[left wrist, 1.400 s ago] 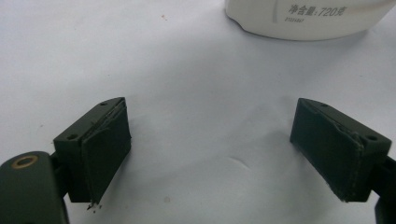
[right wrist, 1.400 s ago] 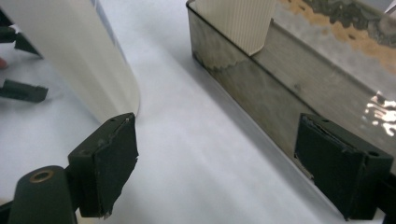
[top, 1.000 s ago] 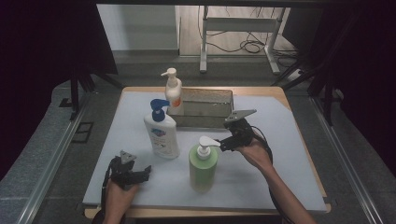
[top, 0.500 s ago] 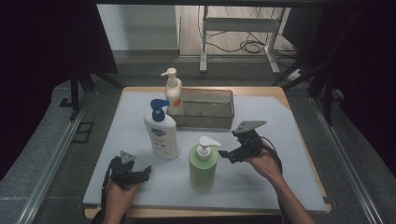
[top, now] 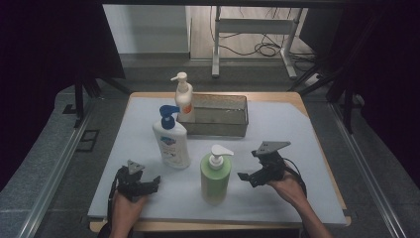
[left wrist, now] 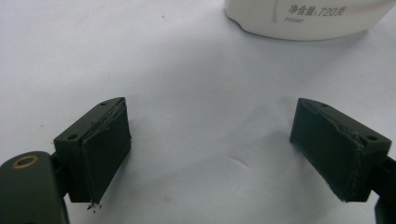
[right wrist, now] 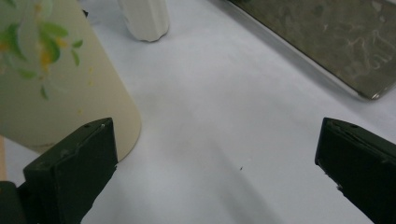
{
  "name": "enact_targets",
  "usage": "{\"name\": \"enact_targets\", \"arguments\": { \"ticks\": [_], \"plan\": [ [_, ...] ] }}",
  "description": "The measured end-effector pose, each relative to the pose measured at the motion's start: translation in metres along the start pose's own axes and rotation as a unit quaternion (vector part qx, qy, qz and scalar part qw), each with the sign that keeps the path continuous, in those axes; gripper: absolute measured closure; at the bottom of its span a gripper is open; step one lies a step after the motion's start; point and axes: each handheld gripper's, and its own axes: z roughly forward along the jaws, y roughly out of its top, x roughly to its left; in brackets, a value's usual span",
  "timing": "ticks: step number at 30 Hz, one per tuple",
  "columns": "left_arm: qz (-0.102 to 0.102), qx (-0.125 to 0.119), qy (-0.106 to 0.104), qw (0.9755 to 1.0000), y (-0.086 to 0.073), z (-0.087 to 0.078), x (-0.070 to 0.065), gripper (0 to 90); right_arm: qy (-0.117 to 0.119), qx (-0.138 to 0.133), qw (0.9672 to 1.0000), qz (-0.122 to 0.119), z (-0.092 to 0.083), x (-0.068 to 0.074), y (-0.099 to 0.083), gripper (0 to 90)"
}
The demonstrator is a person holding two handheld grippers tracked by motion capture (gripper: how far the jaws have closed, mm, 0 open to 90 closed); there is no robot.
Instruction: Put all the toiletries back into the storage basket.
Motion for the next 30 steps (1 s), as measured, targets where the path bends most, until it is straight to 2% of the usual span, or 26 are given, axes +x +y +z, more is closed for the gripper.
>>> {"name": "enact_targets", "arguments": {
  "ticks": [5,10,19,30],
  "plan": [
    [0.0,0.0,0.0,1.0,0.0,0.0,0.0,11.7,0.005,-0.001,1.0,0.003,-0.002,0.005,-0.005,0.0],
    [0.0,0.0,0.0,1.0,0.0,0.0,0.0,11.7,0.014,-0.002,0.9999,-0.004,-0.005,0.015,-0.006,0.0],
    [0.0,0.0,0.0,1.0,0.0,0.0,0.0,11.7,0.046,-0.004,0.9986,-0.025,-0.007,0.041,0.003,0.0],
    [0.0,0.0,0.0,1.0,0.0,0.0,0.0,11.7,0.062,-0.005,0.9972,-0.042,-0.002,0.058,0.012,0.0]
  ]
}}
